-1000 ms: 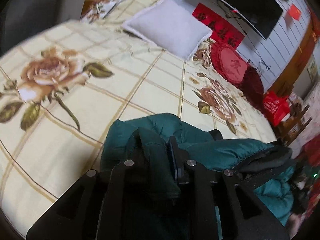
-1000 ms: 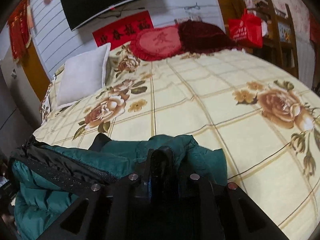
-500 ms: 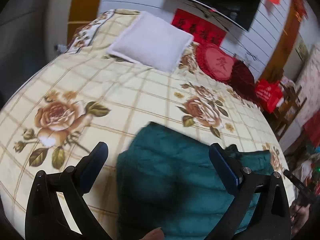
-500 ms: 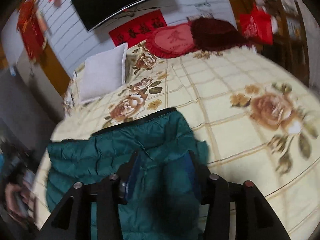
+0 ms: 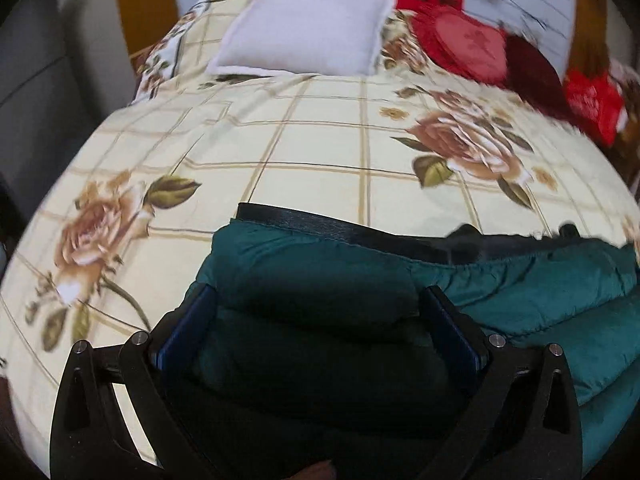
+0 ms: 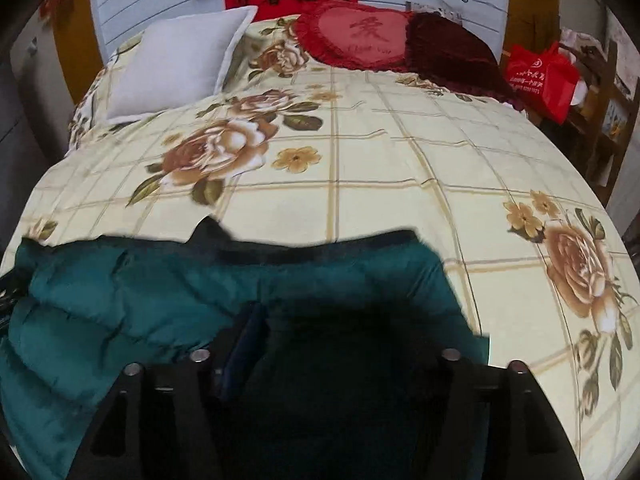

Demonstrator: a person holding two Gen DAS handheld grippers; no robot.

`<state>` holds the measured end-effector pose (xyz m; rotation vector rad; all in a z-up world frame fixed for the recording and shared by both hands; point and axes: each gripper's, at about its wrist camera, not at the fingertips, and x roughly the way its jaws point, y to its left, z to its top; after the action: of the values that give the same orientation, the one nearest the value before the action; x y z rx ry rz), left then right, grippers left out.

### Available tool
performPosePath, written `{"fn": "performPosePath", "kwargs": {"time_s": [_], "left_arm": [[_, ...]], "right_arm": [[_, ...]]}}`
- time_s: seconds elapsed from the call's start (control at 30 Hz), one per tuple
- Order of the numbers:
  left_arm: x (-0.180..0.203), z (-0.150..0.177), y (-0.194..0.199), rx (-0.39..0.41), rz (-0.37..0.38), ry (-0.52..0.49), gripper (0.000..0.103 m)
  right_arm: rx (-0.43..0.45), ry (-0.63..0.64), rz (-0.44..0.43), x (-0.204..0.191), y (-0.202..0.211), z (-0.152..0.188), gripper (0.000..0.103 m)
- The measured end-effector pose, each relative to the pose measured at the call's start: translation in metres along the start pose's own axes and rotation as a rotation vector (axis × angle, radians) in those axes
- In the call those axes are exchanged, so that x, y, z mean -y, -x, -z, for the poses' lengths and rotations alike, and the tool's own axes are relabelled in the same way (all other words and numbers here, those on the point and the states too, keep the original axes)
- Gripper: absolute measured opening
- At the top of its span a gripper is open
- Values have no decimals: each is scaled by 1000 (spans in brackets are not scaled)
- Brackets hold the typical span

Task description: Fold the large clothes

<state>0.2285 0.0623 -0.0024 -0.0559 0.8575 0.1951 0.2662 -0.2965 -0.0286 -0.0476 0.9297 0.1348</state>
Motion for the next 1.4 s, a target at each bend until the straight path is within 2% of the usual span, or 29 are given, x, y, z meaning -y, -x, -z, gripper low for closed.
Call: {"fn": "performPosePath", "kwargs": {"time_s": [0.17,0.5,0.6,0.63,0.73,0.83,0.93,1.0,1.1,1.17,1.23,1.3,1.37,1.4], "left_arm": [[4,-7,-19,-35,-53,10,103],[2,-13,-28,-76,-32,30,103],[-7,-20,-18,-140,34,23,102],[-14,-22,-4,-139,65,42,102],[-42,-20,45,-60,167,65,102],[-60,-3,73,-31,203,-2,102],[-78,27,77,-44,262,-24,102],[-81,43,73,-30,273,-26,102],[-78,63,64,-9,318,-49,102],[-78,71,58,5,345,-60,103],[-84,73,52,6,387,-30,103],[-94,71,41,-34,443,19,103],[-102,68,23,-112,521,75,103],[-105,67,18,-127,552,96,103]], "right_arm": [[0,-21,-14,5,-21,-12,75],[6,-26,-60,8,-31,-24,76],[-5,-33,-44,8,-15,-26,75],[30,-42,-65,12,6,-27,75],[138,-29,-130,28,64,-26,76],[141,-10,-164,52,99,-9,95],[146,-6,-134,72,112,17,95],[139,-53,-157,87,108,34,95],[102,-160,-257,98,91,55,95],[77,-180,-334,94,77,63,95],[35,-156,-380,83,61,69,95],[26,-121,-367,75,51,74,95],[35,-137,-377,78,41,77,103],[20,-165,-406,82,35,78,103]]}}
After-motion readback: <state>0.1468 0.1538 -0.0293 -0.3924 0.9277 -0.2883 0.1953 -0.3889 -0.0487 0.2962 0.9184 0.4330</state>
